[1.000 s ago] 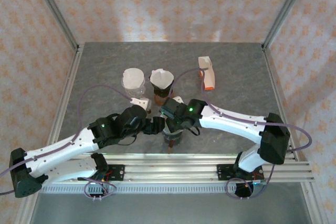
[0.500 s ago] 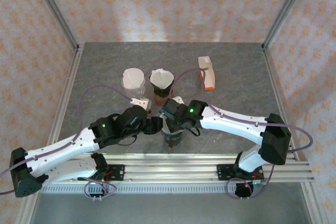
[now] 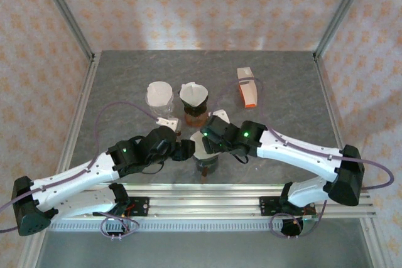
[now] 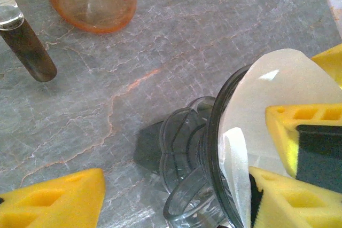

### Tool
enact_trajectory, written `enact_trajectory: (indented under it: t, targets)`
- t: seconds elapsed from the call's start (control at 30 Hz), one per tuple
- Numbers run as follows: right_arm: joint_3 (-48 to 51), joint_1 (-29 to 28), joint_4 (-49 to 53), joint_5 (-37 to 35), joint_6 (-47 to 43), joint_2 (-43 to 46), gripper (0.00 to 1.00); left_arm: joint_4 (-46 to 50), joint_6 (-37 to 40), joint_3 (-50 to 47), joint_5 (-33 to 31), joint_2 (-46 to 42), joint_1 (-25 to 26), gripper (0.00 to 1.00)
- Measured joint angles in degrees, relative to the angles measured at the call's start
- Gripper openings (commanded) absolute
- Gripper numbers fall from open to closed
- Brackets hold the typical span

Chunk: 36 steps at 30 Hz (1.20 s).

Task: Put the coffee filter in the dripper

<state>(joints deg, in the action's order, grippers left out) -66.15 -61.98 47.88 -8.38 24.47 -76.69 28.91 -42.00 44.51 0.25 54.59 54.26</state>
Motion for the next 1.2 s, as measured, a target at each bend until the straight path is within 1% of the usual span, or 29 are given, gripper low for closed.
enact_trajectory:
  t: [0.4, 0.73, 0.93, 1.2]
  targets:
    - [3.2, 1.0, 0.6, -2.7, 2.0, 5.4, 0.74, 0.0, 0.0, 0.0, 0.0, 0.2, 0.0, 0.67]
    - [3.8, 1.2, 0.1, -3.0, 2.5, 5.4, 0.74, 0.0, 0.0, 0.0, 0.0, 0.2, 0.0, 0.68]
    - [3.8, -0.9, -0.3, -2.8, 2.3, 3.4, 0.75, 0.0, 0.0, 0.0, 0.0, 0.2, 0.0, 0.69]
    - [2.7, -1.2, -0.4, -3.1, 1.9, 2.9, 0.75, 0.0, -0.2, -0.1, 0.0, 0.2, 0.0, 0.71]
